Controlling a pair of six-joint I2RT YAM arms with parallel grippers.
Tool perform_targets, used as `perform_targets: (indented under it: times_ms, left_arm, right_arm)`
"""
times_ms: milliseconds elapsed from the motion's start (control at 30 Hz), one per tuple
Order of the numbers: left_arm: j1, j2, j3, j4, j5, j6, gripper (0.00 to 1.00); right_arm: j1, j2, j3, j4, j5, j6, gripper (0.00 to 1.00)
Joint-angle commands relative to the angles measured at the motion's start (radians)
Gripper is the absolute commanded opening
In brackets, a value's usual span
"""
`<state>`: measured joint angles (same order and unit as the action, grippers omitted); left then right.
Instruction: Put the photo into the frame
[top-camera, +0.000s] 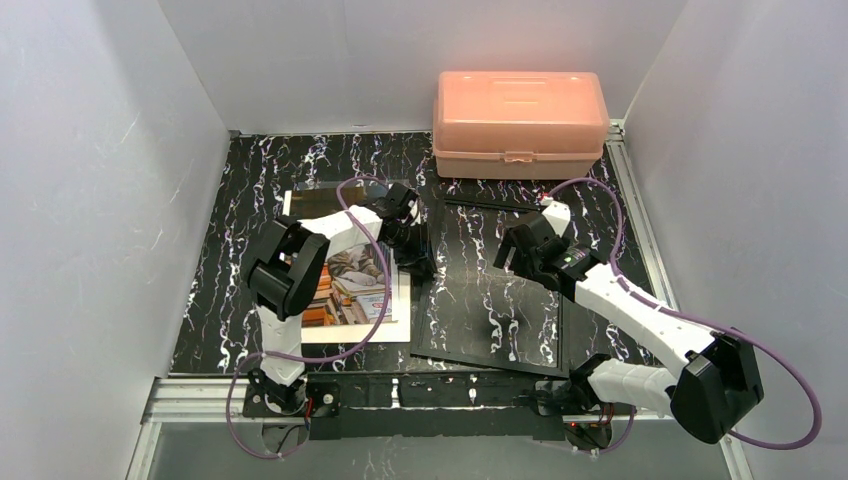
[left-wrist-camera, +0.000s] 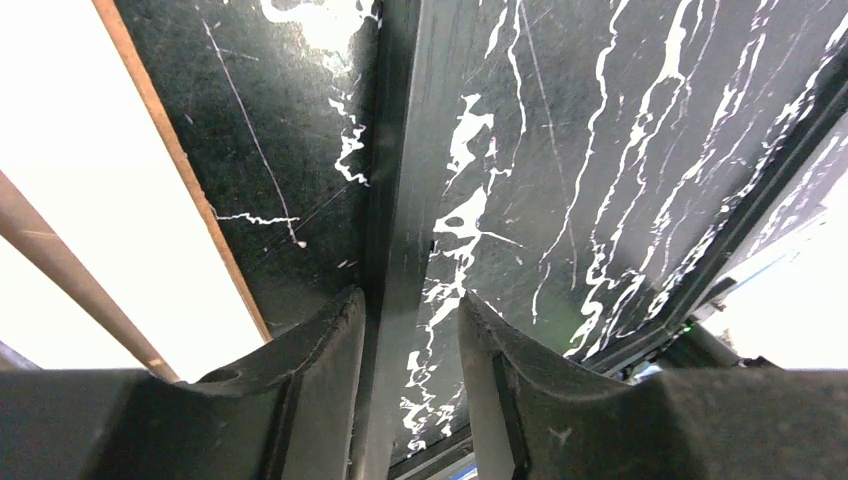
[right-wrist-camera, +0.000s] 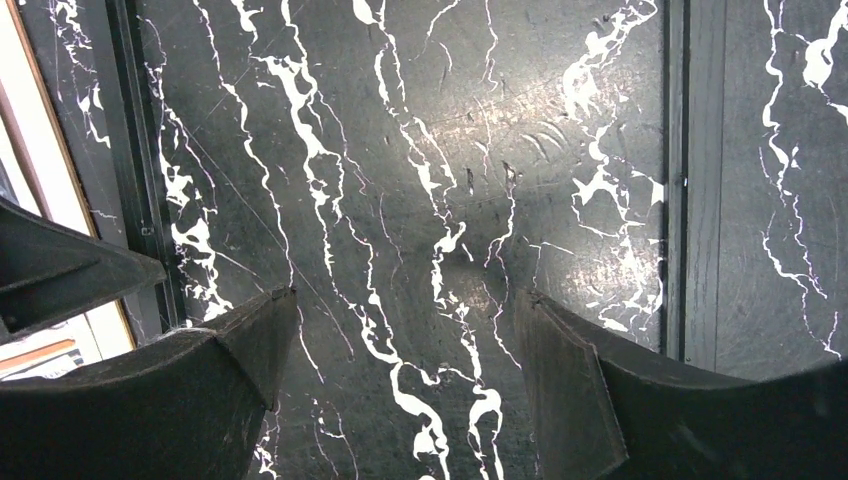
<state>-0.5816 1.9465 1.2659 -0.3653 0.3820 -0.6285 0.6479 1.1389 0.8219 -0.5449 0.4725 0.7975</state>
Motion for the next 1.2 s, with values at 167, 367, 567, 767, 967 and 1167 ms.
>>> perform_targets:
  times_ms: [167,367,567,767,967,1167]
  left_arm:
    - [0.084,-0.064,0.033,0.018,0.103,-0.051,0.41]
    - [0.321,-0.219,0.152,-0.210,0.184,0.125,0.47]
    - [0.635,-0.322,0.271,-0.478,0.170,0.415,0.67]
    - [0.910,-0.372,0.270,-0.597,0.221,0.545,0.73]
    - [1.047,-0.364,0.280,-0.664,0.221,0.638,0.73]
    - [1.070,-0.351,0.263,-0.709,0.169,0.745,0.72]
  right_arm:
    - [-0.011,0.128,0.016,0.128,-0.063,-0.034,0.88]
    - [-0.006,0.399,0.166,0.268,-0.158,-0.052,0.87]
    - [0.029,0.696,0.457,0.275,-0.166,-0.083,0.87]
    - [0.039,0.803,0.515,0.335,-0.211,-0.038,0.86]
    - [0.058,0.879,0.563,0.318,-0.196,-0.047,0.80]
    - [0.062,0.955,0.665,0.318,-0.213,-0.126,0.61]
